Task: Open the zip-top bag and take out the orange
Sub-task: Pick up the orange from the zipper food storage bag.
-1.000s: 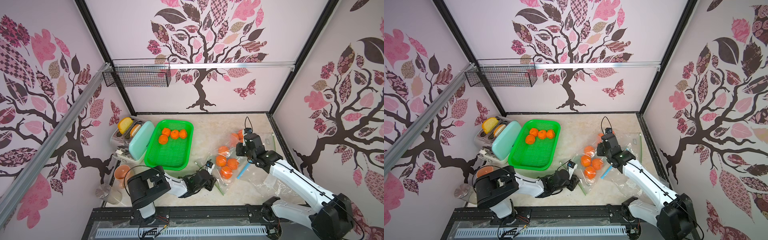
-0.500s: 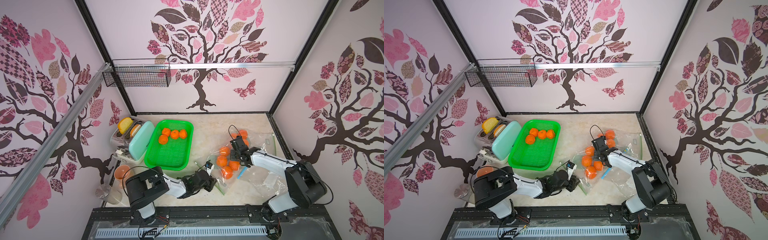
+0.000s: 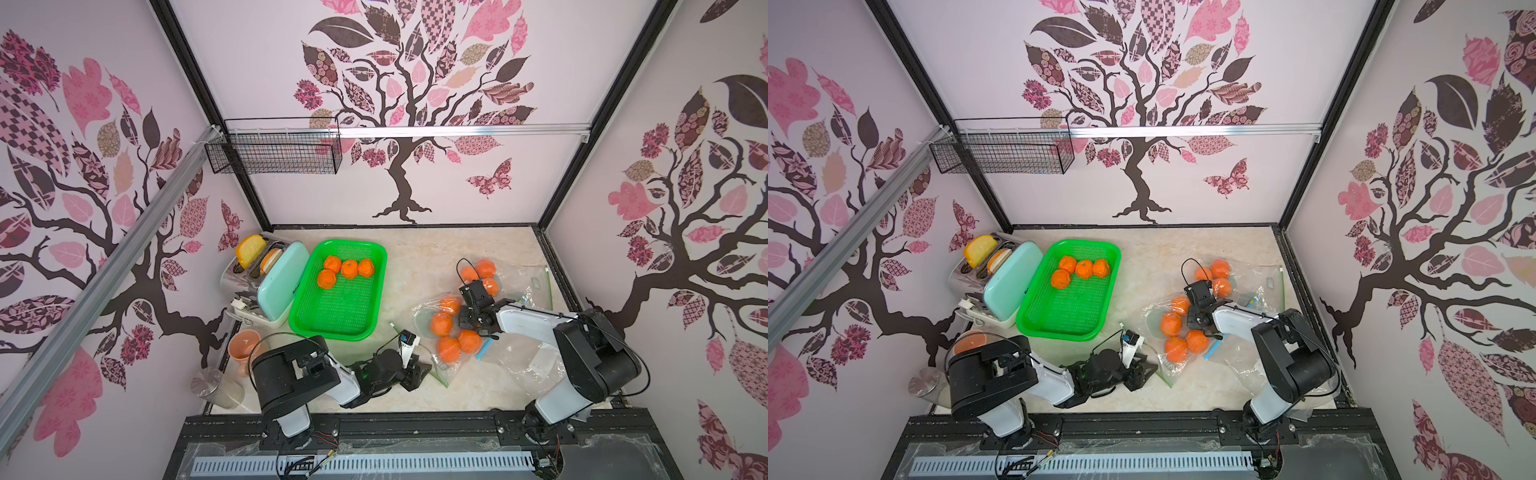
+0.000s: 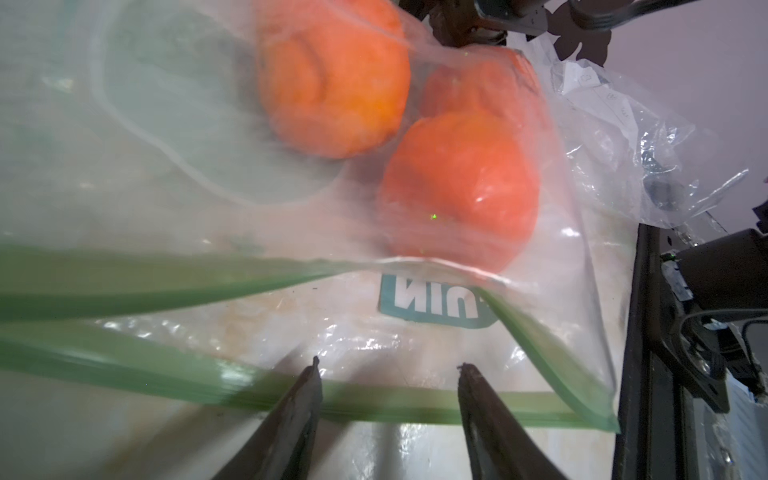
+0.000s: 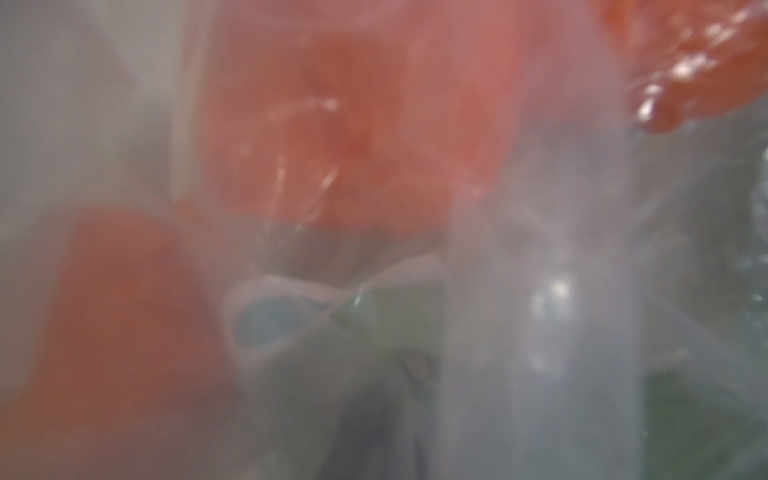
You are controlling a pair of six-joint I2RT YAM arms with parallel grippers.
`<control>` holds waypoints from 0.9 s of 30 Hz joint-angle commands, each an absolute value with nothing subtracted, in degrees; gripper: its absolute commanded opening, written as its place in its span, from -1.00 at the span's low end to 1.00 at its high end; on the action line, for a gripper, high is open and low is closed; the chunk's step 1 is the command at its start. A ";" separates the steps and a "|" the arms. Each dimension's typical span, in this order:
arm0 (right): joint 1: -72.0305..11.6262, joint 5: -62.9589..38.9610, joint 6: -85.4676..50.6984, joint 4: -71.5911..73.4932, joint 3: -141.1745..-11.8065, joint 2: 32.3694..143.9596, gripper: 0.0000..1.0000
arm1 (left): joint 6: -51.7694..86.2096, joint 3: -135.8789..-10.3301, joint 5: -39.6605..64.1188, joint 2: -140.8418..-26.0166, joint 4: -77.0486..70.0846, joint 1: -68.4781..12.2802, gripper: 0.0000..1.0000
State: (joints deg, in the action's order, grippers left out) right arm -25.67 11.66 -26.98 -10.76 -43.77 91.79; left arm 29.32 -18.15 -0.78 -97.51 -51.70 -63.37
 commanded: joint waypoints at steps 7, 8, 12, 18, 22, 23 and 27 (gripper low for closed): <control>-25.46 3.64 -25.65 -11.10 -42.39 93.10 -0.79 | 21.25 -20.55 2.90 -98.21 -57.59 -64.02 0.16; -25.51 3.81 -25.65 -10.93 -42.21 93.08 -0.79 | 20.59 -20.35 2.26 -97.97 -58.47 -64.28 0.17; -25.57 3.69 -25.62 -10.97 -42.36 93.43 -0.78 | 17.14 -20.13 -0.85 -97.43 -60.73 -65.51 0.22; -25.51 3.54 -25.63 -10.90 -42.50 93.43 -0.77 | 12.93 -19.54 -3.04 -97.82 -65.64 -67.55 0.23; -25.54 3.25 -25.84 -11.39 -42.22 92.73 -0.77 | 11.70 -24.83 -2.56 -100.90 -59.00 -67.59 0.24; -25.52 3.32 -25.92 -11.31 -42.02 92.42 -0.77 | 11.65 -25.53 -2.21 -102.06 -59.36 -67.65 0.28; -25.56 3.12 -25.88 -11.15 -41.65 92.28 -0.77 | 12.23 -27.25 -3.58 -105.10 -61.19 -67.85 0.50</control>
State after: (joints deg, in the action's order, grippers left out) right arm -25.32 4.95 -25.74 -8.16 -43.31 91.72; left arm 13.15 -26.20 -2.42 -103.53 -60.75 -67.53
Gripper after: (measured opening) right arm 0.115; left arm 0.725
